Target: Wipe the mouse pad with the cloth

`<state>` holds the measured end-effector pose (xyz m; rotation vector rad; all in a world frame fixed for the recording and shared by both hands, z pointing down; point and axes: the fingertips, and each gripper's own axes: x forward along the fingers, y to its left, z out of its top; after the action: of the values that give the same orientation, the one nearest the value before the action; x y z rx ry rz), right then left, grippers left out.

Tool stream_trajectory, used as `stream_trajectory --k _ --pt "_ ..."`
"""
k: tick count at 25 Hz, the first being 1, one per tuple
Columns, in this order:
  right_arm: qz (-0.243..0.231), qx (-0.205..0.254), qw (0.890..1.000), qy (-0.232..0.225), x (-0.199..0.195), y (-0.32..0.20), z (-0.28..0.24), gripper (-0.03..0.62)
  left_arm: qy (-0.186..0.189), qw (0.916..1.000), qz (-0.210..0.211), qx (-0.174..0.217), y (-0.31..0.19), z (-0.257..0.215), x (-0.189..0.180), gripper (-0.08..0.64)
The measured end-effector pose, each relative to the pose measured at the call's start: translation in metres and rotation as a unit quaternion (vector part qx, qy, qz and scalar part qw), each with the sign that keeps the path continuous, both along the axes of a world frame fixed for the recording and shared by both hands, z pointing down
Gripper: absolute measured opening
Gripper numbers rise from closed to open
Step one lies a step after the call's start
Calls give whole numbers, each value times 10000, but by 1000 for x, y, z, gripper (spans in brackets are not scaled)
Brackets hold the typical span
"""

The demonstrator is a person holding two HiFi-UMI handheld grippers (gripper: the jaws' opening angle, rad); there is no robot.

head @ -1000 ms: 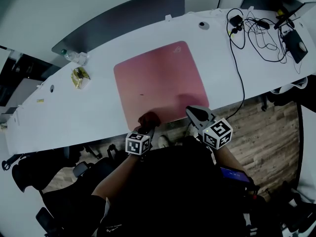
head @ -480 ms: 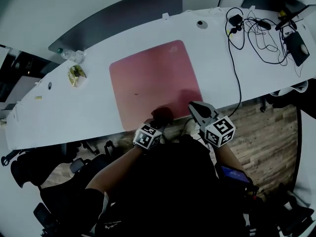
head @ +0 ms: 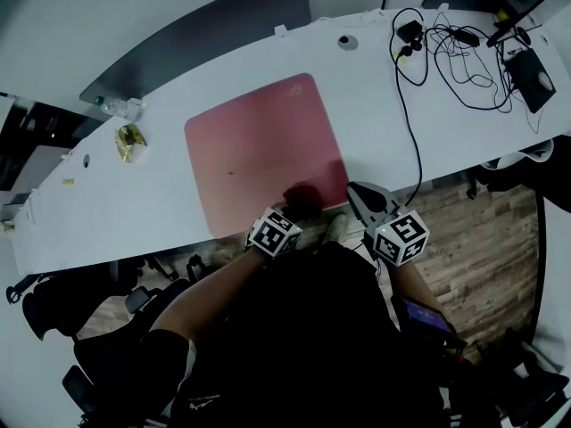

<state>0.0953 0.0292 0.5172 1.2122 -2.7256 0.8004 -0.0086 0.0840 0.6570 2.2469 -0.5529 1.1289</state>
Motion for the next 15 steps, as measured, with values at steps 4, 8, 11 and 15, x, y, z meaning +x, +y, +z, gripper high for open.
stream_trajectory --k 4,8,11,15 --pt "66 0 10000 -37 16 -3 1 26 -22 9999 158 -4 -7 -3 24 58" --pt "191 -20 9998 -39 37 -2 3 26 64 9995 313 -38 -10 1 53 58" --pt "303 -45 9995 -17 53 -3 5 26 107 9989 461 -13 -18 0 73 58" --pt "411 -55 9991 -1 69 -3 6 26 128 9988 454 88 -33 -5 92 58"
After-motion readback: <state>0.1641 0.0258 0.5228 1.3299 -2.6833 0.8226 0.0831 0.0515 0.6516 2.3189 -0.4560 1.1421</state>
